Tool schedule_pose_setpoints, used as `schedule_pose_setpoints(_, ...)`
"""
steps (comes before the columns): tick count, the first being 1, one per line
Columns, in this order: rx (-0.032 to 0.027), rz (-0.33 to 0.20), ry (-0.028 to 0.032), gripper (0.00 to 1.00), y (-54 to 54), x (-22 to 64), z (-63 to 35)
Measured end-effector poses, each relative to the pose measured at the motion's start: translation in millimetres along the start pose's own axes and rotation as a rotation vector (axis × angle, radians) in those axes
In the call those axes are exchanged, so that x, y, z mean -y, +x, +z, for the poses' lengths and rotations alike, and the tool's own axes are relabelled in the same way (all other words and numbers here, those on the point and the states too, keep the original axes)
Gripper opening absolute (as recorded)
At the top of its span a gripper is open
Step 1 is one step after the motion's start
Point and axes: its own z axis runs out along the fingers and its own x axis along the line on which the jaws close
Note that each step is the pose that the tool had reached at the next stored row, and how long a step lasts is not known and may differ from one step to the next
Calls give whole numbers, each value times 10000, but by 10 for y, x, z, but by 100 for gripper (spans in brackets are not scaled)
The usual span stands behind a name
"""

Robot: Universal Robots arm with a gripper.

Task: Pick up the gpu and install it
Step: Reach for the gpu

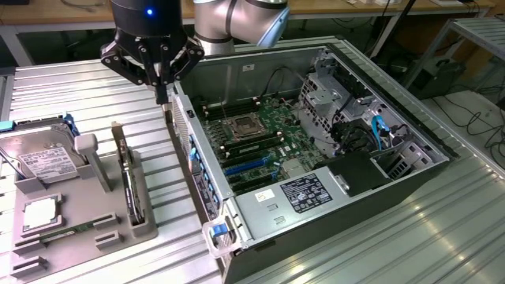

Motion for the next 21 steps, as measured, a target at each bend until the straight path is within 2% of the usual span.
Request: schedule_pose_setpoints(21,0,0,0,11,320,36,4)
